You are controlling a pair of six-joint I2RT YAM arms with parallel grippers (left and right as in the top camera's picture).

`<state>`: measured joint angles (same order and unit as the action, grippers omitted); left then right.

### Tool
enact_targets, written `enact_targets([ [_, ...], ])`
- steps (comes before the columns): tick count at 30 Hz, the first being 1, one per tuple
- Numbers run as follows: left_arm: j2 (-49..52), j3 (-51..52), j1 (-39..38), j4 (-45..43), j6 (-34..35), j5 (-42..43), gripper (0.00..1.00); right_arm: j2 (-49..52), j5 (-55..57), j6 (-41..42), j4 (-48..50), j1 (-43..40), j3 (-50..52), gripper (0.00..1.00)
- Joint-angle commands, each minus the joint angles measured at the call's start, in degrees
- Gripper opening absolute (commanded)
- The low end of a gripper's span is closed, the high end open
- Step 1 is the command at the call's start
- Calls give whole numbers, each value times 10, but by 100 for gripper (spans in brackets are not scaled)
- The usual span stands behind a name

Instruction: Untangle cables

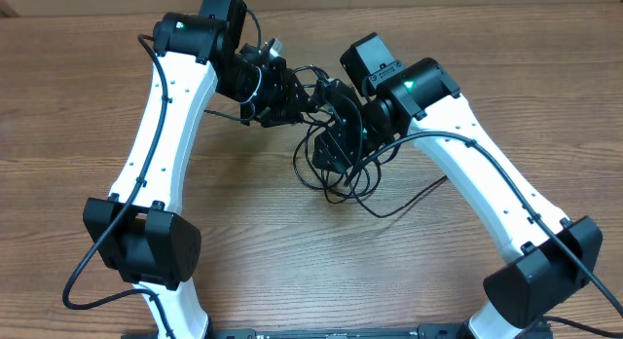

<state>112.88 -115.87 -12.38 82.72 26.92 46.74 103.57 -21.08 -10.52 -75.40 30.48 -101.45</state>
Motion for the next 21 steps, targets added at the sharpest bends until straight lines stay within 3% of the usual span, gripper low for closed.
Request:
enact_targets([
  [1,2,-14,-3,0,3,43,4,-2,37,5,20,1,3,68],
  [15,2,-14,-3,3,1,63,4,-2,99,61,78,1,3,63],
  [17,2,-14,-3,2,1,63,4,-2,99,61,78,1,3,47],
  [19,2,-14,-3,2,1,58,4,-2,99,61,78,1,3,19],
  [21,2,-14,-3,1,1,44,4,-2,99,64,78,1,2,4],
])
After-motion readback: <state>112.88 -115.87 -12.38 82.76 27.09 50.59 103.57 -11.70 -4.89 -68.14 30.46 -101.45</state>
